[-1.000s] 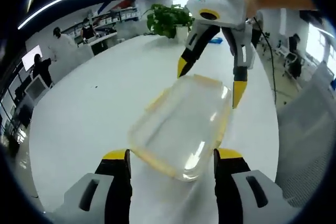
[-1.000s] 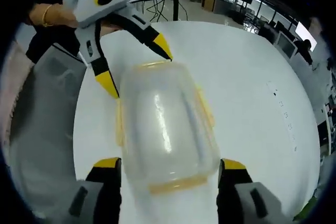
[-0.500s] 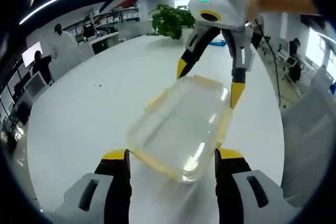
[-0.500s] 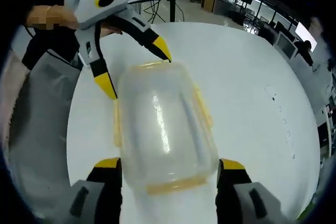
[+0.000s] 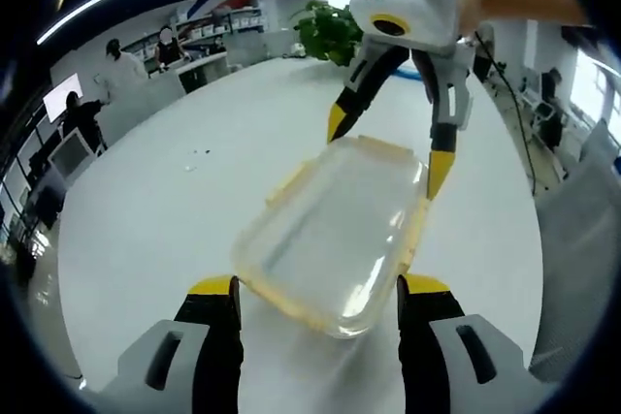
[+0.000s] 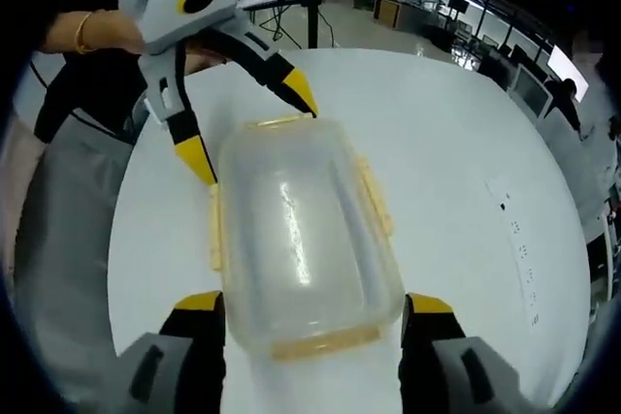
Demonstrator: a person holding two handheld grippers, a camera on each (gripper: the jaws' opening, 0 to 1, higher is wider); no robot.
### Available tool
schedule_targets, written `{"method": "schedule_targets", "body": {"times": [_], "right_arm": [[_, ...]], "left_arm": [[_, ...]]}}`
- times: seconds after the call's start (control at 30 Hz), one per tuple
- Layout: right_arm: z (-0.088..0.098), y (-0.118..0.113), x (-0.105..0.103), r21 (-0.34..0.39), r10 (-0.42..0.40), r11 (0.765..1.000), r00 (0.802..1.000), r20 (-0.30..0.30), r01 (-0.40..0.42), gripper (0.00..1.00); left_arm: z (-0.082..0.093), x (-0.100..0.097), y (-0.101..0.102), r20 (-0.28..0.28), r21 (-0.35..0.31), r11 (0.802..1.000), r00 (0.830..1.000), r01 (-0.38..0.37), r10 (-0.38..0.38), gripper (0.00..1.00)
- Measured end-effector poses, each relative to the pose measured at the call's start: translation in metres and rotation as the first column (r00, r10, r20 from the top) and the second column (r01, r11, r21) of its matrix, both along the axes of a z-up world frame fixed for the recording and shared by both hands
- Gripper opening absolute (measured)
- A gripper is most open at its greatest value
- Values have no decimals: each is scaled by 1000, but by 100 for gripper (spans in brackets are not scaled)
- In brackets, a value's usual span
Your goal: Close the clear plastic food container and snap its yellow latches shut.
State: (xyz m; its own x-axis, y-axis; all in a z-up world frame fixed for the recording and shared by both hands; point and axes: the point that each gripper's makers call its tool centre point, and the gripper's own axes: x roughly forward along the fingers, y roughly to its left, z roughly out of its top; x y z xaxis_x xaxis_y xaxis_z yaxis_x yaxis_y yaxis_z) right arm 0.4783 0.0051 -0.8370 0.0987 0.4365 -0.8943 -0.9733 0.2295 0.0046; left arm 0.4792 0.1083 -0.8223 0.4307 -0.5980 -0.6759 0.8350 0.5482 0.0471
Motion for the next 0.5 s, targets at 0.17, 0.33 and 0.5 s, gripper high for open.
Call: {"method": "schedule_targets", "body": {"times": [0.17,0.33,0.5], "right_arm": [[0,0,6,-16,9,1000,1000,-4,-9,73],[-1,-1,6,-19,2,1000,1000,6,-2,74],[3,-6,4,-2,-49,999,999,16,49,74]], "left_arm": [[0,5,0,3,17,1000,1000,4,-4,63],[0,6,1,-1,15,1000,1000,7,-7,63],[-2,3,8,-8,14,999,999,-33,33,62]]}}
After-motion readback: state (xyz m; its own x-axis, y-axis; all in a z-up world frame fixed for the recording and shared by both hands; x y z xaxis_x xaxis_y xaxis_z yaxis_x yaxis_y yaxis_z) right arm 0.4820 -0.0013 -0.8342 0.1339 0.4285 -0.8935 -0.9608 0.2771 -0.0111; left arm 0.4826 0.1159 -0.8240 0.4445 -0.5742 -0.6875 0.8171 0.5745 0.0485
